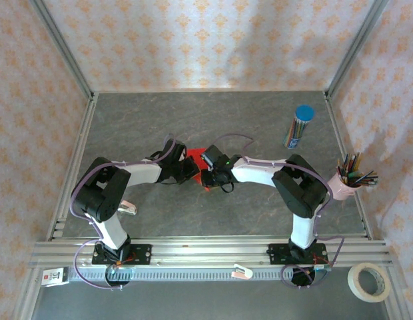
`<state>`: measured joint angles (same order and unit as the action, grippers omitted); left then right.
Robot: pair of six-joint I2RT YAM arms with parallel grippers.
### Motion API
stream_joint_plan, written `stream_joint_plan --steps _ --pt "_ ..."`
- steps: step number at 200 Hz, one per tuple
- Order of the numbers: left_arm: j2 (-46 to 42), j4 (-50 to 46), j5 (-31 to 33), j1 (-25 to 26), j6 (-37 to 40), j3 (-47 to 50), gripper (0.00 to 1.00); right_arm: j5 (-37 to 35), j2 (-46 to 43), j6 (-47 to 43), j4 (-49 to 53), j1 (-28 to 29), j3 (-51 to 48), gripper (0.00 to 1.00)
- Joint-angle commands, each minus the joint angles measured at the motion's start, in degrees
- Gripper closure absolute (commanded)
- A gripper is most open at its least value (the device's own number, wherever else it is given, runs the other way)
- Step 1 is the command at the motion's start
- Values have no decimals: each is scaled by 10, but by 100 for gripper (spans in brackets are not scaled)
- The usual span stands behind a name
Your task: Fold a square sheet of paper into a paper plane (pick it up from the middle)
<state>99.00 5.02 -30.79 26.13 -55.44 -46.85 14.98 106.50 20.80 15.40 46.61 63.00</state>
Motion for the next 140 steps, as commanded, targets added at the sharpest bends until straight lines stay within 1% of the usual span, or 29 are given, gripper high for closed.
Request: stream_joint_plan --steps 1,92,140 --pt "6 11 -5 3 10 -9 96 -16 34 7 28 7 -16 75" --pt "25 -3 5 4 19 -6 97 -21 44 12 32 11 -14 79" --pt "32 -33 20 3 29 -1 98 -27 36 18 31 12 -17 80"
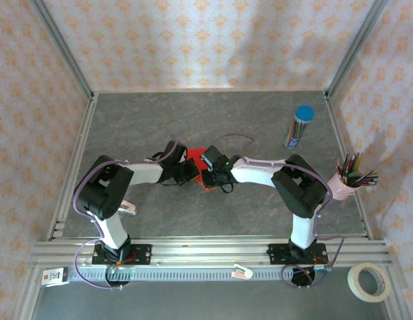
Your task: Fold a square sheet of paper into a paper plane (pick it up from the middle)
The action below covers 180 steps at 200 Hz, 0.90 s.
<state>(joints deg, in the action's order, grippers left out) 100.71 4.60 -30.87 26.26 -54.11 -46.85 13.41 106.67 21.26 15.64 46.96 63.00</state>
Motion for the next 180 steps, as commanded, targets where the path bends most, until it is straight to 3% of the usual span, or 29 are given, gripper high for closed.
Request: stream_joint_plan --steps 1,31,64,92,126,180 --pt "15 -31 22 2 16 -1 98 -12 33 14 29 8 -17 80" --pt "21 -44 31 2 25 10 98 -22 -21 33 4 -11 -31 80" --pt "28 -44 32 2 28 23 98 -13 -108 36 -48 -31 -57 69" --pt "28 -44 33 2 29 26 98 29 -136 22 -76 -37 -74 67" --pt "30 -46 31 2 31 20 99 130 -104 1 -99 -34 -71 81" --pt "31 -49 30 2 34 17 99 167 -53 -8 -107 -23 -51 97"
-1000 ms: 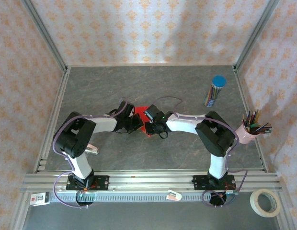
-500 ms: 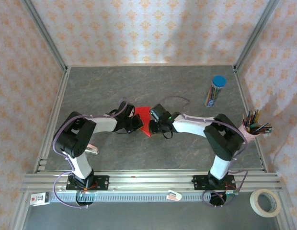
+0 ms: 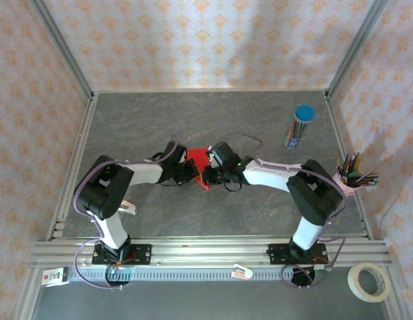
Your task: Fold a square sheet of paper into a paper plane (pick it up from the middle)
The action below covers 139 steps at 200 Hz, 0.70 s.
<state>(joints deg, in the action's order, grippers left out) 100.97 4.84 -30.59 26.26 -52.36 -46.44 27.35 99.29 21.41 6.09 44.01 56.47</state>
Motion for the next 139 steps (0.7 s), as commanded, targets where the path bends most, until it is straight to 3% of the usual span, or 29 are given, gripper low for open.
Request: stream_joint_plan --steps 1,139 --pt "29 -51 27 3 17 13 99 28 21 -10 -12 6 14 97" --pt "35 -56 15 2 31 18 100 1 79 -12 -5 5 30 100"
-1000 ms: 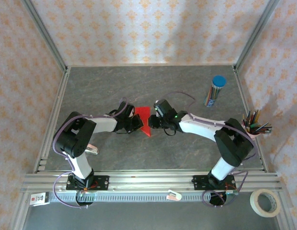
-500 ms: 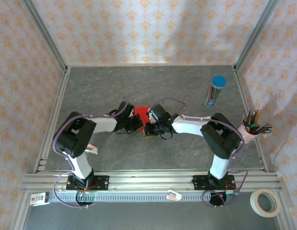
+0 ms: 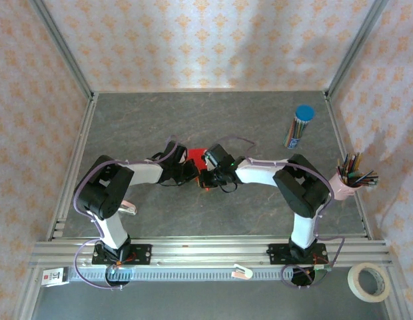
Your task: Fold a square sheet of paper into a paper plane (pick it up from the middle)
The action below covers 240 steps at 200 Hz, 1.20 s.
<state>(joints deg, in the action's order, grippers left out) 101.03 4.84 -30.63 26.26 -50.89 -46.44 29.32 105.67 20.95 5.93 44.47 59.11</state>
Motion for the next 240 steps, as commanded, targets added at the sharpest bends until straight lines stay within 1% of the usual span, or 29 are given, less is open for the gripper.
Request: stream_joint_plan --steps 1,77,129,154,176,217,240 --pt "34 -56 15 2 17 18 100 -19 15 -7 -4 0 2 100" --pt "37 -68 22 2 25 38 100 -8 -22 6 0 0 -83 100" --pt "41 -66 21 2 25 36 100 8 -94 -3 22 1 -141 99" --pt "38 -64 20 2 24 34 100 -18 -123 -6 22 0 -126 99" --pt "33 -60 16 2 21 32 100 -33 -135 7 -16 -1 -112 98" --pt "29 -50 10 2 16 30 100 -53 -84 26 -41 -2 -69 98" --pt "27 -48 7 2 14 28 100 -58 -57 29 -39 -4 -53 99"
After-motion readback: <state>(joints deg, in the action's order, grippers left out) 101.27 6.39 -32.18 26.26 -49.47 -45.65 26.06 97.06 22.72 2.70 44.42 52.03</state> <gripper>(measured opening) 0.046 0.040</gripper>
